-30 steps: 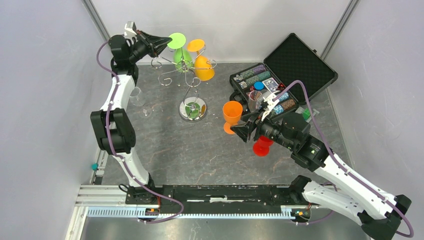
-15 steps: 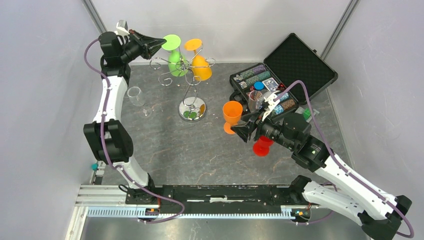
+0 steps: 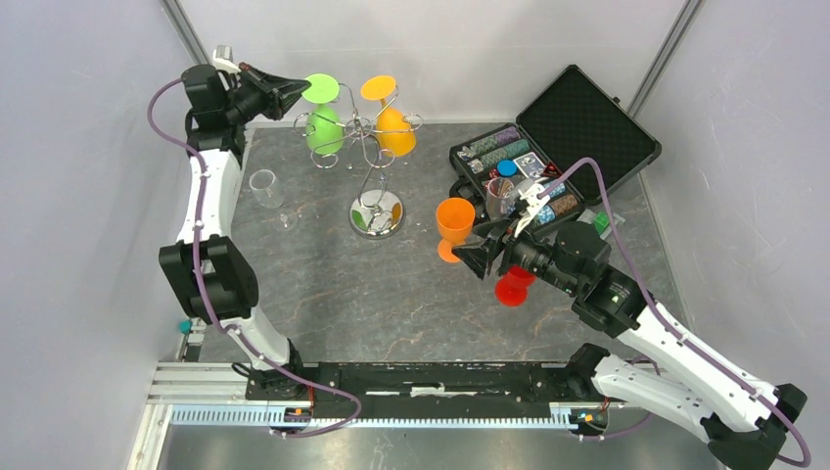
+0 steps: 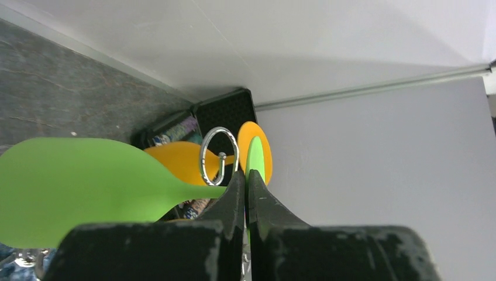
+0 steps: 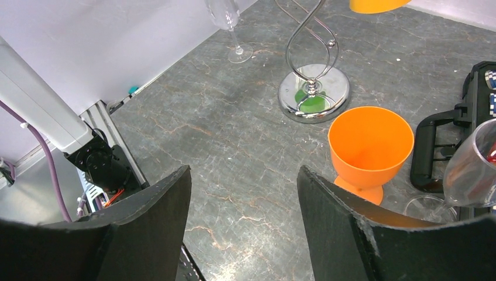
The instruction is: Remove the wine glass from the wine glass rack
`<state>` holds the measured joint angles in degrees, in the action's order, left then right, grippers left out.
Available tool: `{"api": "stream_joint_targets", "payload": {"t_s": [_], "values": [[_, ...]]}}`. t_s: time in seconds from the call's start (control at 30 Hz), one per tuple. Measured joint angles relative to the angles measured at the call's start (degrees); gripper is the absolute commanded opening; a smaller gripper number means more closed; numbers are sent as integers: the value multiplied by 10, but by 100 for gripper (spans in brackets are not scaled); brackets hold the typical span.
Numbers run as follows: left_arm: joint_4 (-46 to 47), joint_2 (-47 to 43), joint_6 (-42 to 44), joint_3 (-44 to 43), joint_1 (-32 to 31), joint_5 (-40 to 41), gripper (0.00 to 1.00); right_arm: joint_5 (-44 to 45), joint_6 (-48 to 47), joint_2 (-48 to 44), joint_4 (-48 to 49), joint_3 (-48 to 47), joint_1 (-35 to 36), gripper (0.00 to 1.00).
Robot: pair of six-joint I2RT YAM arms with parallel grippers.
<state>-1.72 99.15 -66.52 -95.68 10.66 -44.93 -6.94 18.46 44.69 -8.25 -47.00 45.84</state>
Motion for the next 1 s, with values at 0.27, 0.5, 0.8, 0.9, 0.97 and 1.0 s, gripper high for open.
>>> {"api": "stream_joint_targets", "payload": {"t_s": [0.27,0.5,0.8,0.9,0.97,1.0], "values": [[-92,-42,62,-24,59,41,2,-1,4,-15,1,10,0,98],[-118,-110,81,-47,105,55,2,8,3,-20,15,15,0,98],[33,-243,-28,-24,101,9,2,31,57,-57,153,82,0,98],[147,-287,-124,25,101,5,2,40,92,-59,233,106,0,98],[221,-322,-195,80,99,13,2,42,115,-46,293,110,0,98],[259,-338,-240,110,97,15,2,42,126,-40,320,110,0,98]]}}
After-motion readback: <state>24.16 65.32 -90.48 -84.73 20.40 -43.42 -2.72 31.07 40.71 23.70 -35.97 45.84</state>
